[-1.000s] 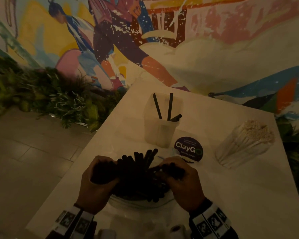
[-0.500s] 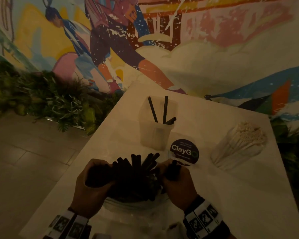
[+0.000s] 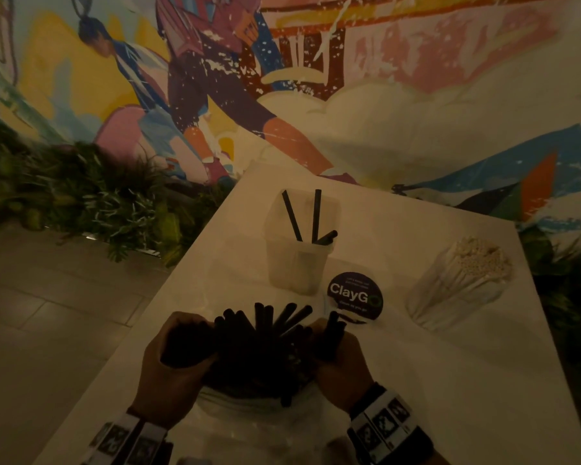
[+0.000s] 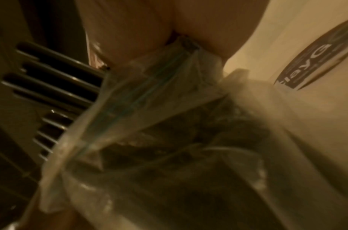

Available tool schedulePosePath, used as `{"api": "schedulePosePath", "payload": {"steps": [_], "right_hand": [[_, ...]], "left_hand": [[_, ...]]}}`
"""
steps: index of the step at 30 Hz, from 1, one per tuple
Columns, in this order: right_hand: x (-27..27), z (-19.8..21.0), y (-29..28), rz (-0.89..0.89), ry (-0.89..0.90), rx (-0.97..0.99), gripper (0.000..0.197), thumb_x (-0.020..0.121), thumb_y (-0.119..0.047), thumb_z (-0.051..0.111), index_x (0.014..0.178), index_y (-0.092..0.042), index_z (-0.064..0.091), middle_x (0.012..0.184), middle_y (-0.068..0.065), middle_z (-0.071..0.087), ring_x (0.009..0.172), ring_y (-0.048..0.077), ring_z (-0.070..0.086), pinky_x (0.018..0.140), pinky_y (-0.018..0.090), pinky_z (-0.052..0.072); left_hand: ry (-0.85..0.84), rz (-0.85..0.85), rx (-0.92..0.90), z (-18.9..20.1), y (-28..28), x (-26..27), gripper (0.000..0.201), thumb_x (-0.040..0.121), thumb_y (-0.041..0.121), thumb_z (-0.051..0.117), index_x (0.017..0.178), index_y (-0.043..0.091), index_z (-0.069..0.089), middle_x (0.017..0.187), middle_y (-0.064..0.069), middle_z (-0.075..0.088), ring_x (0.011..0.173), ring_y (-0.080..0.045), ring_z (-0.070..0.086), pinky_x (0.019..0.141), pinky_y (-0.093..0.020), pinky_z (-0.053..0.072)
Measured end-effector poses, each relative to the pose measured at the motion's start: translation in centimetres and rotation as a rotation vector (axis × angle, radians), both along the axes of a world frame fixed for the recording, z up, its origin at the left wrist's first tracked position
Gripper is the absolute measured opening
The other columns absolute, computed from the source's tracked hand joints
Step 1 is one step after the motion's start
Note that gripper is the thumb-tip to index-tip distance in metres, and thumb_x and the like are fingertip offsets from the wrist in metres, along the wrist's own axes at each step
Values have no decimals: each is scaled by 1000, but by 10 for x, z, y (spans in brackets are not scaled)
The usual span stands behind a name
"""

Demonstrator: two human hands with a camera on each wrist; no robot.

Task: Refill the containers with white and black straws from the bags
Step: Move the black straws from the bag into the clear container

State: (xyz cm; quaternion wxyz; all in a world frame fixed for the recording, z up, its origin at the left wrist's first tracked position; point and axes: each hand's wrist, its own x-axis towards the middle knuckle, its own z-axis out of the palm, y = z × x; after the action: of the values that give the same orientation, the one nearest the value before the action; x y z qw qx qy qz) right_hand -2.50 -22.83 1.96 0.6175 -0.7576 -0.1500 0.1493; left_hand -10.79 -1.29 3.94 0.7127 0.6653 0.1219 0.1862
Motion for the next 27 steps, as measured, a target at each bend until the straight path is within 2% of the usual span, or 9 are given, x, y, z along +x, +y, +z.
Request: {"api": "schedulePosePath", "payload": {"steps": [3,5,7,9,12,16,21,25,27], "right_hand": [[1,9,0,-54,-32,48,30,74,-15,63,61,-42,60,69,-9,62,66,10,57,69,36,50],[1,15,0,-93,-75,100,32,69,-3,59,58,-33,57,69,-1,61,68,18,59,72,44,51],[1,23,1,-116,-108,156,28,65,5,55,57,-22,52,70,7,61,71,24,61,74,46,53],[1,35,2,-122,-136,225,27,65,8,54,58,-18,50,68,6,62,70,26,61,70,46,53],[2,53,1,-110,-149,373,34,66,11,54,60,-22,52,66,0,63,69,26,61,70,41,54],[4,79,-3,-42,-124,518,12,68,-4,61,66,-13,53,70,9,62,69,25,61,69,30,53],[13,124,-17,-3,-126,608,12,68,-8,60,67,-16,52,73,13,62,67,27,59,65,33,52],[29,169,-22,26,-266,680,19,71,-2,63,72,-18,52,74,8,63,67,27,57,63,30,50],[42,189,-19,24,-376,740,24,74,7,55,74,-16,49,73,7,63,66,27,56,63,30,48]], "left_hand": [[-6,-1,-13,-1,1,0,35,45,25,76,78,28,67,85,-3,70,81,-19,67,77,-25,58],[-6,-5,26,-1,2,0,34,46,26,75,79,29,66,86,-3,70,81,-19,67,77,-24,57],[-10,-5,27,1,1,0,34,46,26,75,78,31,66,85,-2,70,80,-15,67,75,-22,57],[-17,-1,-1,2,-1,0,34,44,26,74,76,32,67,83,1,70,77,-11,67,73,-19,57],[-23,0,-4,2,-1,0,34,43,25,74,75,33,67,82,1,70,76,-10,67,72,-18,56],[-34,0,-26,1,-1,-2,34,43,23,73,75,32,67,79,2,70,75,-10,67,70,-17,55],[-24,7,-13,1,0,-4,34,44,25,74,76,32,67,80,2,70,76,-11,67,71,-18,56],[-26,22,-25,4,-2,-5,34,42,24,74,75,33,68,79,3,70,74,-9,67,69,-17,56],[-27,20,-21,4,-2,-5,33,43,25,74,75,33,68,79,2,70,73,-10,67,69,-18,56]]}}
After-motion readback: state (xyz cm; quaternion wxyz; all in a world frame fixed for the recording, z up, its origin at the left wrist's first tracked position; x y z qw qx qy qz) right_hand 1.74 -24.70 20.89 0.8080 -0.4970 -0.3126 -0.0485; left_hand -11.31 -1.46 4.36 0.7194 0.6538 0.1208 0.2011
